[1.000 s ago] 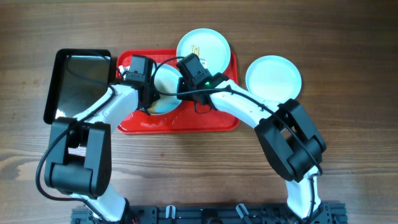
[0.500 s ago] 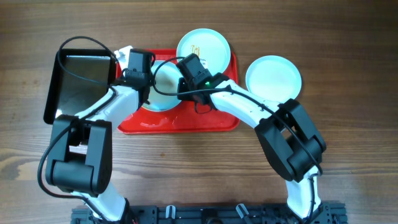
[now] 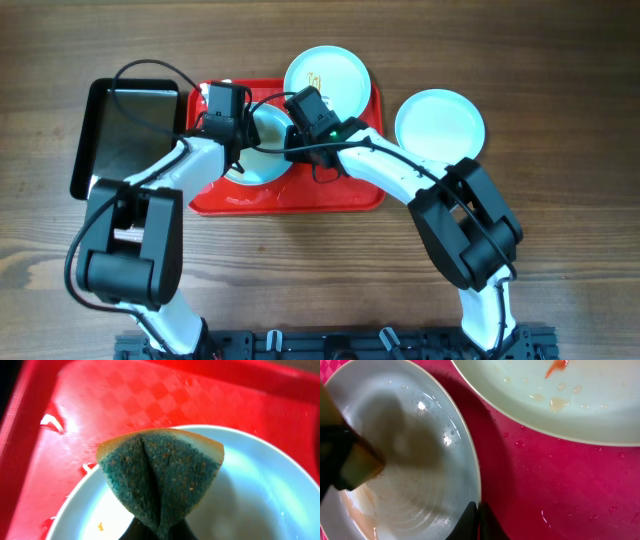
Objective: Clean dirty plates on tray and stack at the side
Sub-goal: 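Lower the sponge onto the plate and scrub it again with the left gripper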
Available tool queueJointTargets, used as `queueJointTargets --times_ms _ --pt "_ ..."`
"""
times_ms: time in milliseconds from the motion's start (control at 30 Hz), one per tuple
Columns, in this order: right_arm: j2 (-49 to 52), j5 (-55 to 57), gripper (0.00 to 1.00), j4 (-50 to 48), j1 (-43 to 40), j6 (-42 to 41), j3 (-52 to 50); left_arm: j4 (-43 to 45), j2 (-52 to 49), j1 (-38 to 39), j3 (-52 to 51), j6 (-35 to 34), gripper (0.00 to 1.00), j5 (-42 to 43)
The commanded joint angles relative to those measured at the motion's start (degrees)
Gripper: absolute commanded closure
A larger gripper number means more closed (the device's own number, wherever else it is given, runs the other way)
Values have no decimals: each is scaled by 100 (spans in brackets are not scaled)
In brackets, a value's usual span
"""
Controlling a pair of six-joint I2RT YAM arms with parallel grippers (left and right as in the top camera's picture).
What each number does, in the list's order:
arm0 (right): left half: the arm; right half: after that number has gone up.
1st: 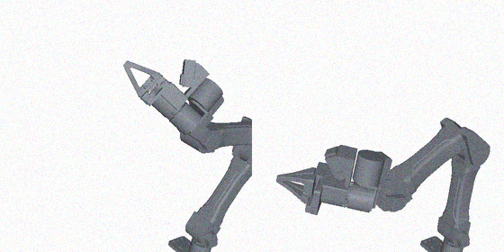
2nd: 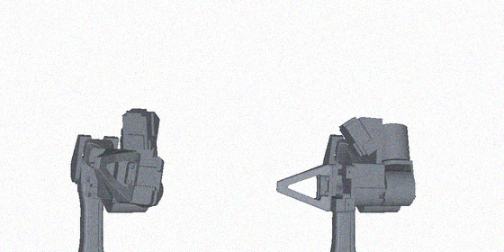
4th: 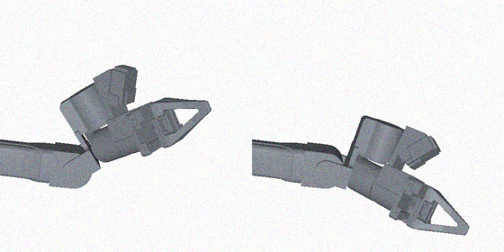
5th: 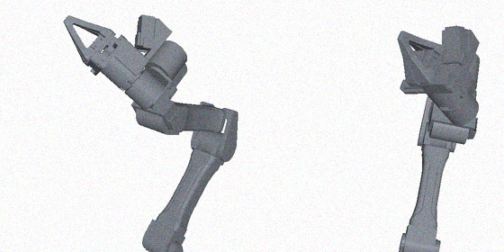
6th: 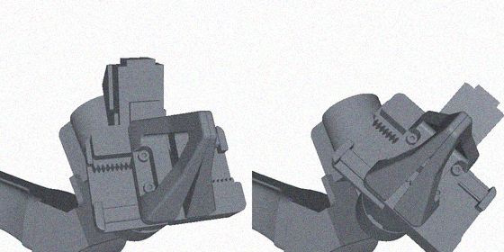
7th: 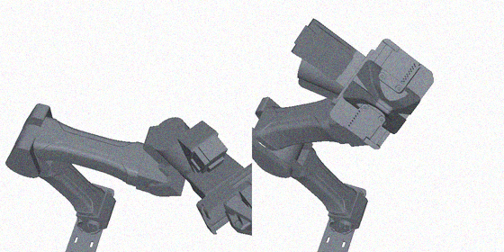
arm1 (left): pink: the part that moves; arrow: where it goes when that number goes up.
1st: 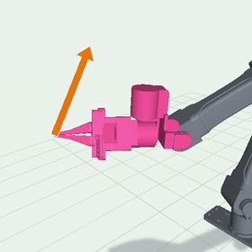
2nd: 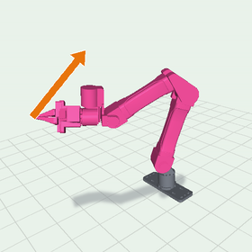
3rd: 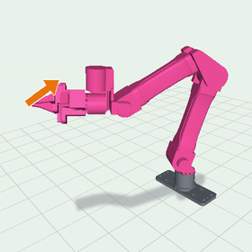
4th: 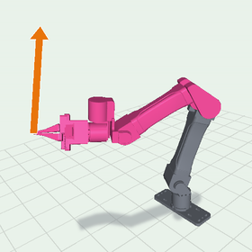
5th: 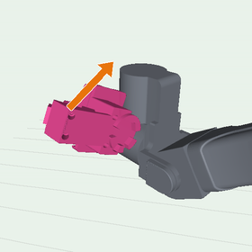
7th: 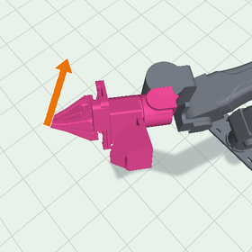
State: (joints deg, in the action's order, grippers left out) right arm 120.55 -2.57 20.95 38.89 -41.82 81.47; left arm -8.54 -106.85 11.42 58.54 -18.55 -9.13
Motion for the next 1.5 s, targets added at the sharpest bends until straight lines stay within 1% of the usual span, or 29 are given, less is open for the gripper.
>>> queueJointTargets --times_ms 0,67,167,267,333,400,500,600,667,733,800,867,933,1000,1033,1133,1233,1300,1333,1367,1467 --pt "184 -140 96 24 2 -11 -57 109 -367 -120 -55 382 96 308" --pt "184 -140 96 28 2 -9 -57 142 -446 -240 -55 380 96 278" --pt "184 -138 96 24 2 31 -57 140 -470 -551 -52 380 96 -50" --pt "186 -138 96 9 2 31 -57 140 -470 -684 -52 382 96 -378" --pt "186 -138 96 4 2 28 -57 177 -470 -627 -46 407 96 -857" --pt "186 -138 96 4 2 28 -57 271 -457 -531 -28 494 96 -997" --pt "186 -138 96 7 2 31 -57 295 -282 -339 136 529 96 -1008" --pt "186 -138 96 11 2 59 -57 269 13 -310 243 442 96 -1010" --pt "186 -138 96 15 2 94 -57 42 426 -389 321 177 96 -1032" --pt "186 -140 96 13 2 92 -57 -260 905 -503 337 76 96 -1025" --pt "186 -138 96 2 2 92 -57 -702 1344 -560 337 -61 96 -1021" --pt "186 -138 96 -4 2 92 -57 -1145 1552 -560 337 -319 96 -953" --pt "186 -131 94 -50 2 136 -57 -1650 1576 -592 334 -643 96 -699" --pt "203 -63 84 -107 2 146 -57 -1950 1515 -619 334 -662 96 -291" --pt "247 -46 82 -188 4 188 -57 -2074 1484 -625 330 -678 96 -223" --pt "380 -52 81 -398 4 267 -59 -2238 1458 -651 330 -748 96 -219" --pt "496 -94 76 -588 4 273 -57 -2243 1458 -656 330 -748 96 -221" --pt "614 -234 79 -763 4 280 -57 -2243 1458 -656 330 -748 96 -221" --pt "654 -317 84 -804 4 282 -59 -2243 1458 -656 330 -750 96 -221" --pt "688 -470 96 -785 4 286 -57 -2243 1458 -656 330 -750 96 -221" --pt "625 -704 96 -267 -37 310 28 -2238 1458 -656 330 -750 96 -149"
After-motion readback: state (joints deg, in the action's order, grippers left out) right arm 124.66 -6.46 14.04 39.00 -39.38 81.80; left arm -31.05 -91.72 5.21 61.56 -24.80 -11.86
